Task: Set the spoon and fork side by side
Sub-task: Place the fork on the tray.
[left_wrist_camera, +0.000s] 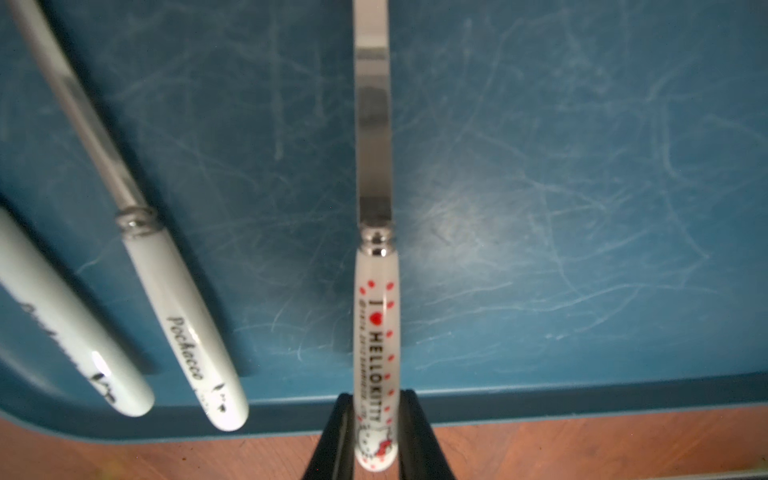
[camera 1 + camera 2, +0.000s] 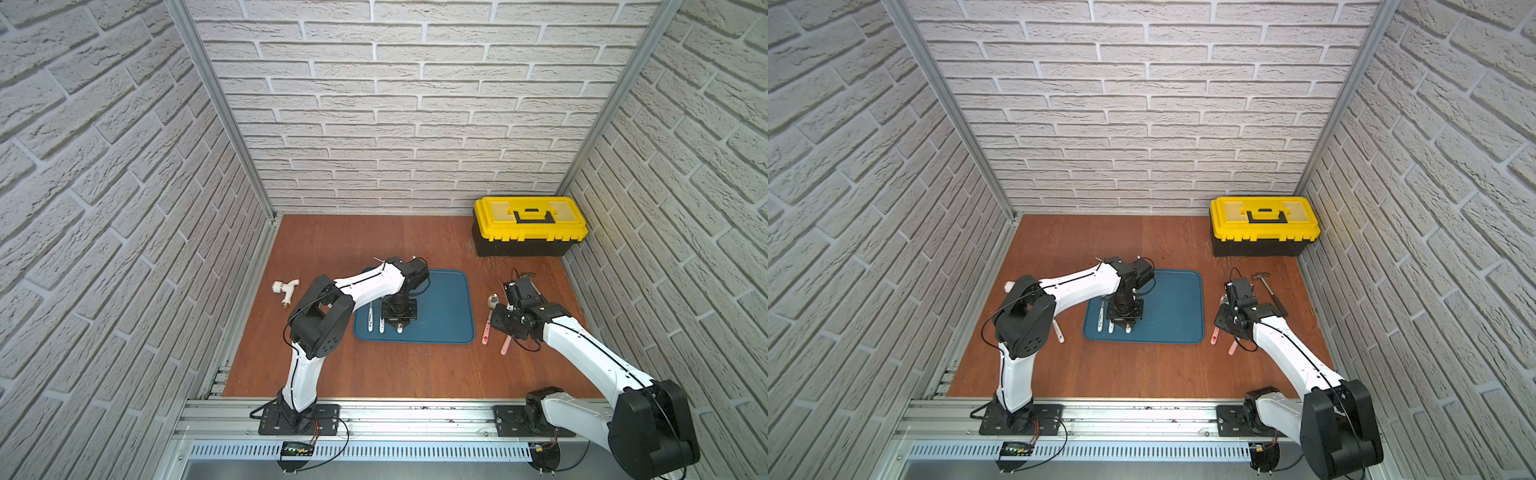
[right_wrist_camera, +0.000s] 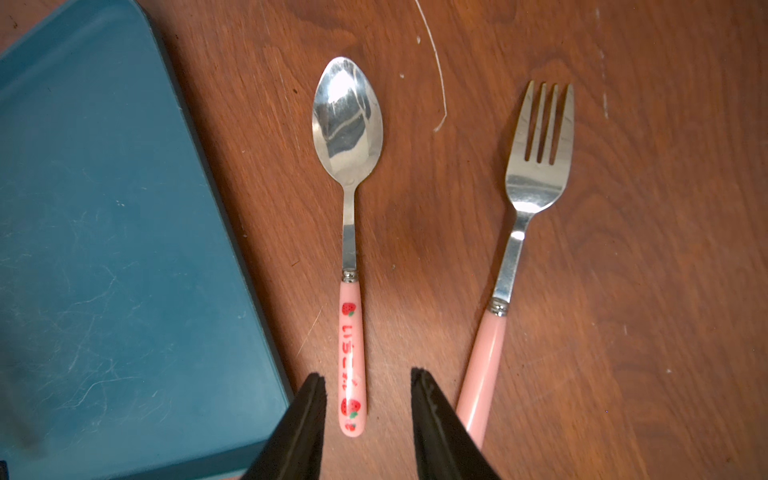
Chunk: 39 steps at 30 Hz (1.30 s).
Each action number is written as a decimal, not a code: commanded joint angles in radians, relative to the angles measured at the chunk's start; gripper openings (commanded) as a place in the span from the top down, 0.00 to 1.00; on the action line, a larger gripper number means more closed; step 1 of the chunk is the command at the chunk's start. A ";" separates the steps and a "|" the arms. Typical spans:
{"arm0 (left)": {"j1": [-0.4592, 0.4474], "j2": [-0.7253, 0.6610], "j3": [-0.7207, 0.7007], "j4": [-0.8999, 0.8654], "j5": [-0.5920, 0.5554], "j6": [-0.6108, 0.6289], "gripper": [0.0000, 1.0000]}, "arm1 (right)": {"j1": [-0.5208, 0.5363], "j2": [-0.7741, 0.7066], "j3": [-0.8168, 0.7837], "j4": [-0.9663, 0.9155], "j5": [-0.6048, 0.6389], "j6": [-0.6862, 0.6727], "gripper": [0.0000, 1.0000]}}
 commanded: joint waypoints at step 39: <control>-0.026 0.059 -0.018 0.033 0.029 -0.072 0.73 | -0.029 -0.055 -0.057 0.016 -0.026 -0.020 0.60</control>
